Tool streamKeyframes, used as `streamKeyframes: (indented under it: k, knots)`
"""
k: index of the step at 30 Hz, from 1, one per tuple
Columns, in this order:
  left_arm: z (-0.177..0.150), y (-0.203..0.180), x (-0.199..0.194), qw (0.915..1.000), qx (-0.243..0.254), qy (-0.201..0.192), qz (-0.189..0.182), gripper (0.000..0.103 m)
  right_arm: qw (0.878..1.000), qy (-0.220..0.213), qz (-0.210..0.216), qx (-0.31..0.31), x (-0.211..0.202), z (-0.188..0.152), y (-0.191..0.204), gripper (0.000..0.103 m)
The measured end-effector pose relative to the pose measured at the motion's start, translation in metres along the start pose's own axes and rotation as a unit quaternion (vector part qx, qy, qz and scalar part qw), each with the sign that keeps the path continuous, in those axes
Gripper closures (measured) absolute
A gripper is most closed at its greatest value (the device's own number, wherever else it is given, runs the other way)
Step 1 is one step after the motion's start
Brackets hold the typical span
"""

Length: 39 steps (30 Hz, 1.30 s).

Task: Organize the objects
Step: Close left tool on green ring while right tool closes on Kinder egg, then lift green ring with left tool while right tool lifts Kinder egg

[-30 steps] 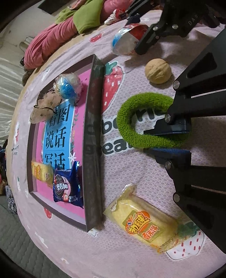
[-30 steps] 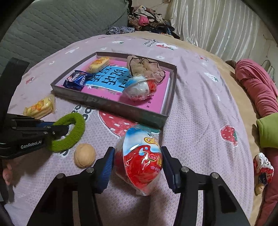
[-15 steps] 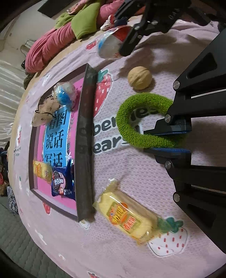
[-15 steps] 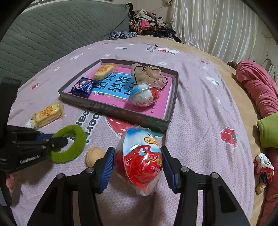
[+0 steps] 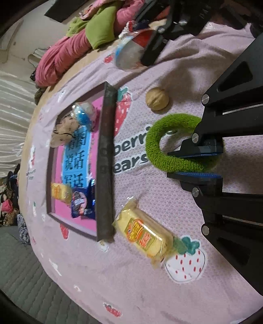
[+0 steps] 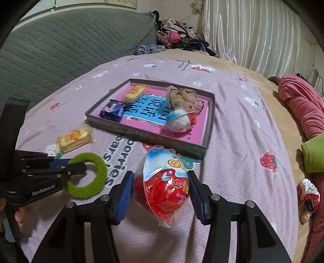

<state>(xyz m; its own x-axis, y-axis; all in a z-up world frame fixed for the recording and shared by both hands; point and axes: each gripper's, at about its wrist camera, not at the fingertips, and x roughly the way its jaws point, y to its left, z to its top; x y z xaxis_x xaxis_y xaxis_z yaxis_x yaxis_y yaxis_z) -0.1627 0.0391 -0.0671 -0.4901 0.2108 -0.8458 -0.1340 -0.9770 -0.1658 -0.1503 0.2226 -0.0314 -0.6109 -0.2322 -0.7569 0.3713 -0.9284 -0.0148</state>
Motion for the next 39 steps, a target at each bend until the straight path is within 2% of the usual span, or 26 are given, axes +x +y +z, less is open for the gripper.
streamKeyframes:
  k: [19,39]
  knots:
    - [-0.007,-0.010,-0.067,0.9980,0.024,-0.056,0.019,0.092,0.998,-0.053,-0.001,0.025,-0.053,-0.015,0.036,0.050]
    - [0.014,0.003,-0.127,0.9937,0.030,-0.104,0.028,0.092,0.994,-0.101,-0.008,0.031,-0.109,0.015,0.036,0.050]
